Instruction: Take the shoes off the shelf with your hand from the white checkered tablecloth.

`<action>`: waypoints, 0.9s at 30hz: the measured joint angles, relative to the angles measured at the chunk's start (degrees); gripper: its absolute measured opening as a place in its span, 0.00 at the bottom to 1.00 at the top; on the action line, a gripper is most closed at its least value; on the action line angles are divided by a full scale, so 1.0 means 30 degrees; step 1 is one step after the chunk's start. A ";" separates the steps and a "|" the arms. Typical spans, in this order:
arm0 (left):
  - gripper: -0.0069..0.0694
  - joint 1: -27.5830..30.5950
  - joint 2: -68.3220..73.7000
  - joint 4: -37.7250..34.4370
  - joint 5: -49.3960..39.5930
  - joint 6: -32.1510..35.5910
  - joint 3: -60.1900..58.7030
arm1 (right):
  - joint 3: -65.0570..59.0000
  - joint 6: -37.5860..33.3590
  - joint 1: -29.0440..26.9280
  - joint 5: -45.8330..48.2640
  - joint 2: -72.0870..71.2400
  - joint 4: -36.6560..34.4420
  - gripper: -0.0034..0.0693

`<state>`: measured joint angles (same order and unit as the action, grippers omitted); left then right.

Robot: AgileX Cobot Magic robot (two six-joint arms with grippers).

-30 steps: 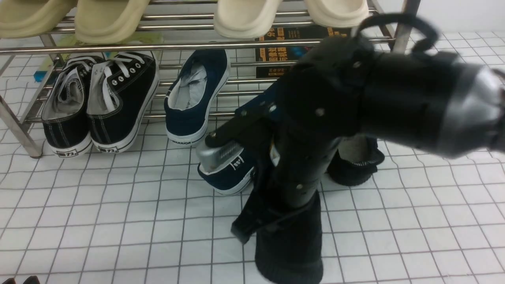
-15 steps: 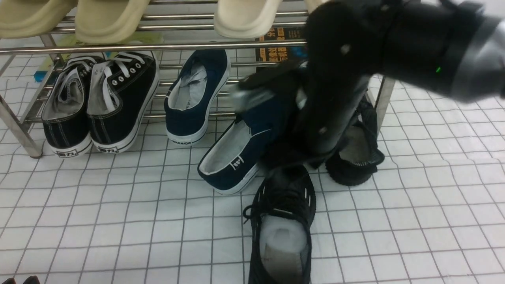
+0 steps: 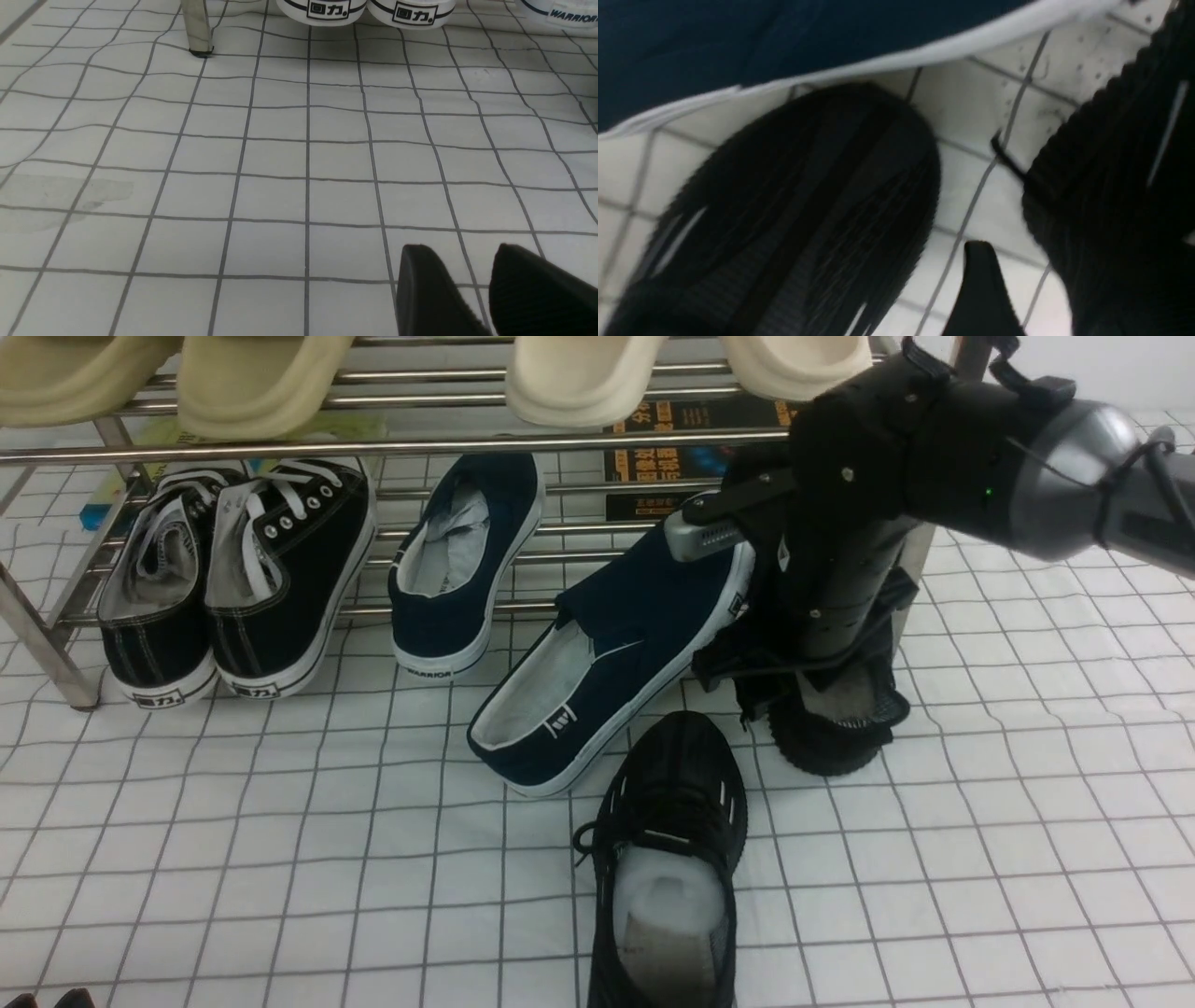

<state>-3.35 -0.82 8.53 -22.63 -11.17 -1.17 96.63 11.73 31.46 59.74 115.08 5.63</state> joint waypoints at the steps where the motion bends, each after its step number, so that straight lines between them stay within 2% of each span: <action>1: 0.41 0.0000 0.0000 0.0000 0.0000 0.0000 0.0000 | 0.0000 0.0000 0.0000 -0.0218 0.0173 0.0269 0.67; 3: 0.41 0.0000 0.0000 0.0000 0.0000 0.0000 0.0000 | 0.0000 0.0000 0.0000 -0.0548 0.0438 0.0560 0.63; 5: 0.41 0.0000 0.0000 0.0000 0.0000 0.0000 0.0000 | 0.0000 0.0019 -0.0015 -0.0727 0.0661 0.0734 0.52; 7: 0.41 0.0000 0.0000 0.0000 0.0000 0.0000 0.0000 | -0.0024 0.0064 -0.0015 -0.0638 0.0697 0.0738 0.37; 9: 0.41 0.0000 0.0000 0.0000 0.0000 0.0000 0.0000 | -0.0024 0.0064 -0.0015 -0.0104 0.0477 0.0738 0.14; 10: 0.41 0.0000 0.0000 0.0000 0.0000 0.0000 0.0000 | -0.0031 0.0064 -0.0015 0.0288 0.0232 0.0721 0.08; 16: 0.41 0.0000 0.0000 0.0000 0.0000 0.0000 0.0000 | -0.0046 -0.0312 -0.0078 0.3337 -0.2556 0.0531 0.05; 27: 0.41 0.0000 0.0000 0.0007 0.0000 0.0000 0.0000 | -0.0387 -0.0423 -0.0103 0.4285 -0.5592 -0.0778 0.05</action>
<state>-3.35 -0.82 8.55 -22.63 -11.17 -1.17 95.47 10.46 31.15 72.59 98.31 3.30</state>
